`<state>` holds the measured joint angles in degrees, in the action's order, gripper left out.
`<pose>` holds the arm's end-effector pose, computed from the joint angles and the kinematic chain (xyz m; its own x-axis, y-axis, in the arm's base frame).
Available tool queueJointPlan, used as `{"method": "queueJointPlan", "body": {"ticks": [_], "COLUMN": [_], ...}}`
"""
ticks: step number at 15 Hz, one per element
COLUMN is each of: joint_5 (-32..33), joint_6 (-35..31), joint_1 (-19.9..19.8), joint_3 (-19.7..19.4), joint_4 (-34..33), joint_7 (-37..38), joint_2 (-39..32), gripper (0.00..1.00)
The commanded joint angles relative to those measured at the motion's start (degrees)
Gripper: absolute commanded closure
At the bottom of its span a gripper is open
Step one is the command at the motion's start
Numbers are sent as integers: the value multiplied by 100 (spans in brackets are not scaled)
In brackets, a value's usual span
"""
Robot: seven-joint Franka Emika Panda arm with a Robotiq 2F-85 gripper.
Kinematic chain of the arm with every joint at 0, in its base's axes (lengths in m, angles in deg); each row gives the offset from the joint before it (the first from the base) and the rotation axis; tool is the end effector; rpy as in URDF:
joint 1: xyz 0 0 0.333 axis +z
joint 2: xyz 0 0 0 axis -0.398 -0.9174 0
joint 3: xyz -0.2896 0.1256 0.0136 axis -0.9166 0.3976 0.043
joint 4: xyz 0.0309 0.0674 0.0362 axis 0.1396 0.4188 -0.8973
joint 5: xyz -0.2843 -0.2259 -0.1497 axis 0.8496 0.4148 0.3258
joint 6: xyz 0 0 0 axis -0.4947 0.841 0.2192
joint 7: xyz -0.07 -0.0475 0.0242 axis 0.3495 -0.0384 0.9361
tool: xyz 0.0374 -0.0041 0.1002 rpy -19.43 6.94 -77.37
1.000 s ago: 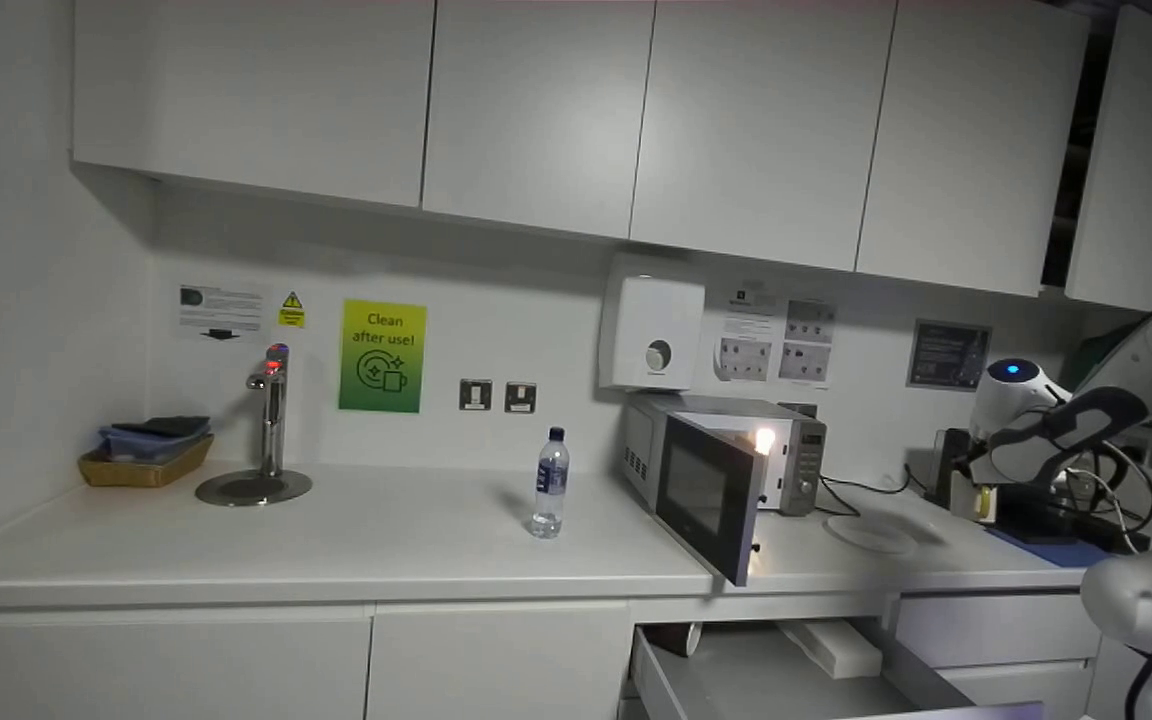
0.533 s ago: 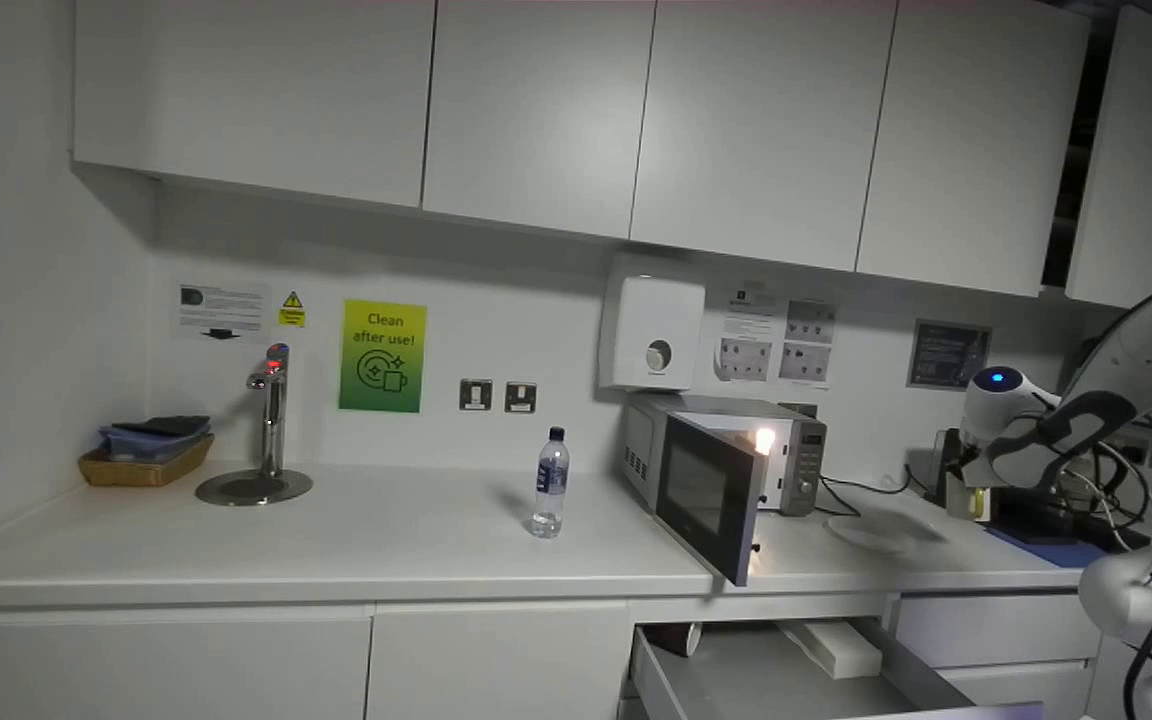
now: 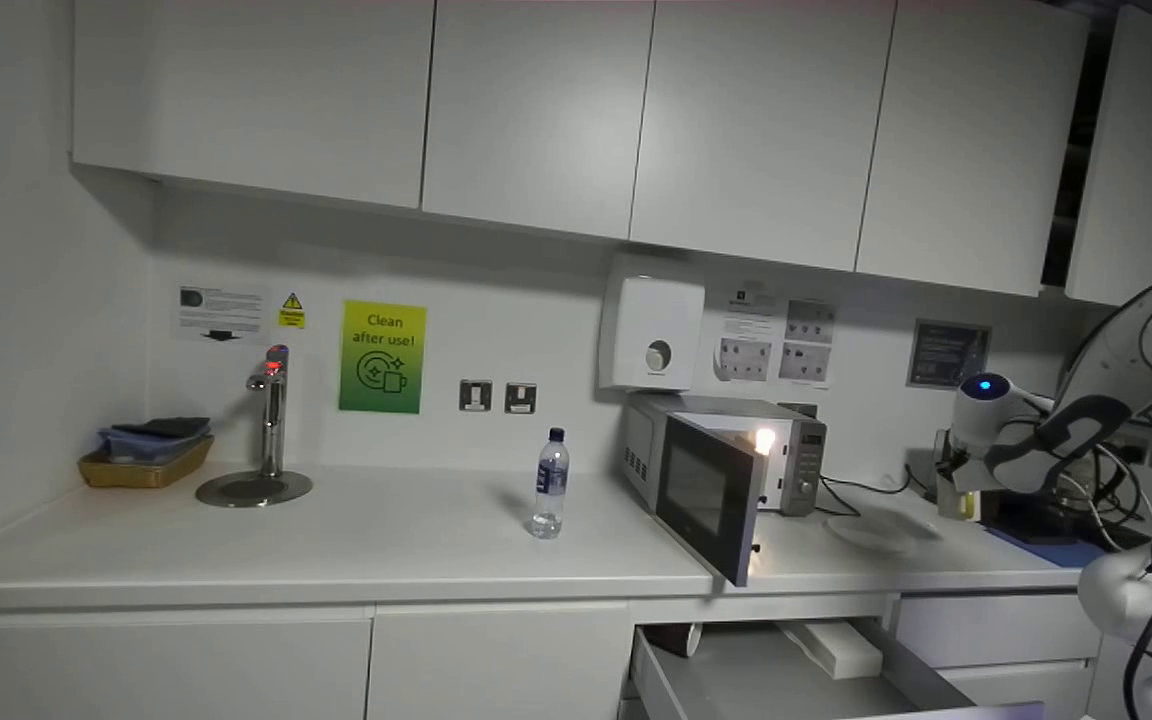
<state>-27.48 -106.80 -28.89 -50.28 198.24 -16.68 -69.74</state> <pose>0.3838 -0.2531 0.4269 0.6234 -0.4227 0.6578 -0.7271 -0.6229 0.2887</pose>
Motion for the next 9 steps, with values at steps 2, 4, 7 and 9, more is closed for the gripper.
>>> {"method": "queueJointPlan", "body": {"ticks": [2,4,7,9], "joint_5": [321,329,364,393], "joint_6": [-143,-152,-154,-154], "joint_1": [-76,-85,-108,-118], "joint_3": [168,215,272,295], "joint_4": [-185,-183,-182,-176], "joint_7": [220,219,239,254], "joint_2": [-102,-117,-123,-138], "gripper": [96,96,96,96]}}
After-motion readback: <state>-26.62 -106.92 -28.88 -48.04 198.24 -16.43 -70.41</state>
